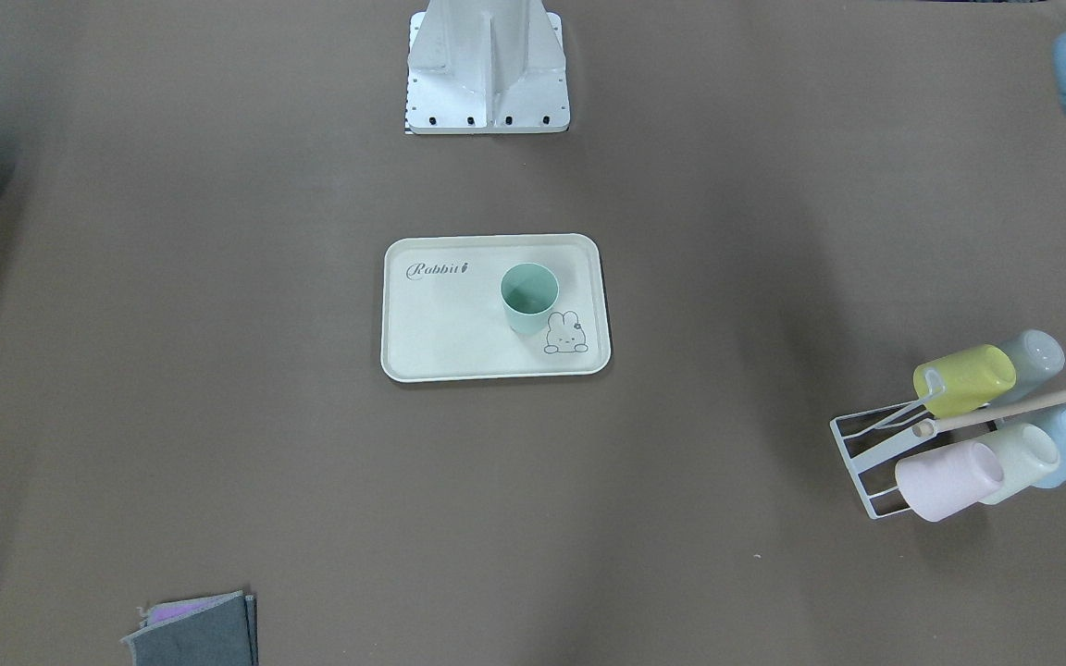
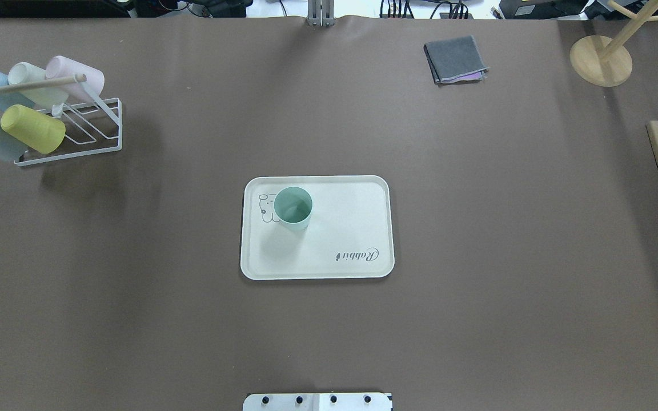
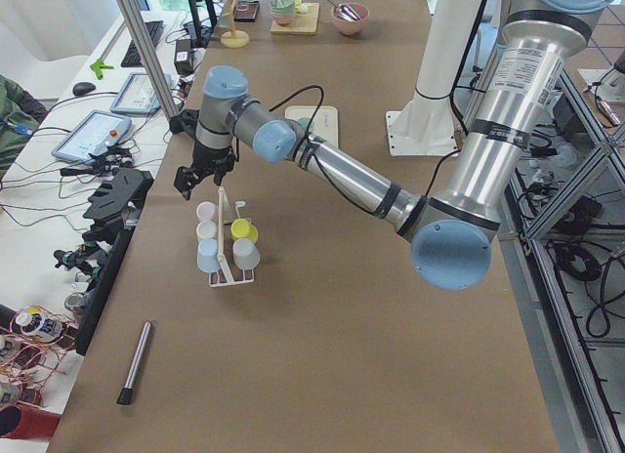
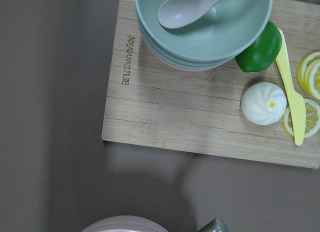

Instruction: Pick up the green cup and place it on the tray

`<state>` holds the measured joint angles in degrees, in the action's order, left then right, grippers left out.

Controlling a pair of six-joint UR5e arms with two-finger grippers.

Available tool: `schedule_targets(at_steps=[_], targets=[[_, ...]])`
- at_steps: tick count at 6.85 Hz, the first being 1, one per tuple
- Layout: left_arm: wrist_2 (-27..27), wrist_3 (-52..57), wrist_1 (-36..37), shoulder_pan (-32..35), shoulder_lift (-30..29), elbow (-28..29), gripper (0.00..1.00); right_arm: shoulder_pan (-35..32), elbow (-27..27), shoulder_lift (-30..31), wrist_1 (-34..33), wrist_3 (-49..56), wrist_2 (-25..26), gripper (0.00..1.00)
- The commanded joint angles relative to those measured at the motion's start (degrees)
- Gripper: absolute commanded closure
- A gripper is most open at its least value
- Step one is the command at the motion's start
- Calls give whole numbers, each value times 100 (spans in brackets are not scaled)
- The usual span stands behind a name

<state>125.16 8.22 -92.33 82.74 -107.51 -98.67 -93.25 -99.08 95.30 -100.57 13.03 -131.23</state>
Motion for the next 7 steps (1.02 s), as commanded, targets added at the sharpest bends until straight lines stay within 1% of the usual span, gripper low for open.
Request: schedule_targets(at_steps=[1, 2, 3, 7], targets=[[1025, -13, 760, 935, 587, 628, 1, 0, 20, 7, -24, -116, -51, 0], [1046, -22, 787, 1024, 869, 603, 1, 0, 12, 7, -42, -265, -200, 0], [1020, -31, 735, 999, 1281, 795, 1, 0, 3, -2, -42, -719, -297, 0], [1028, 31, 708, 999, 1549, 849, 1, -9, 3, -2, 11, -768, -280, 0]])
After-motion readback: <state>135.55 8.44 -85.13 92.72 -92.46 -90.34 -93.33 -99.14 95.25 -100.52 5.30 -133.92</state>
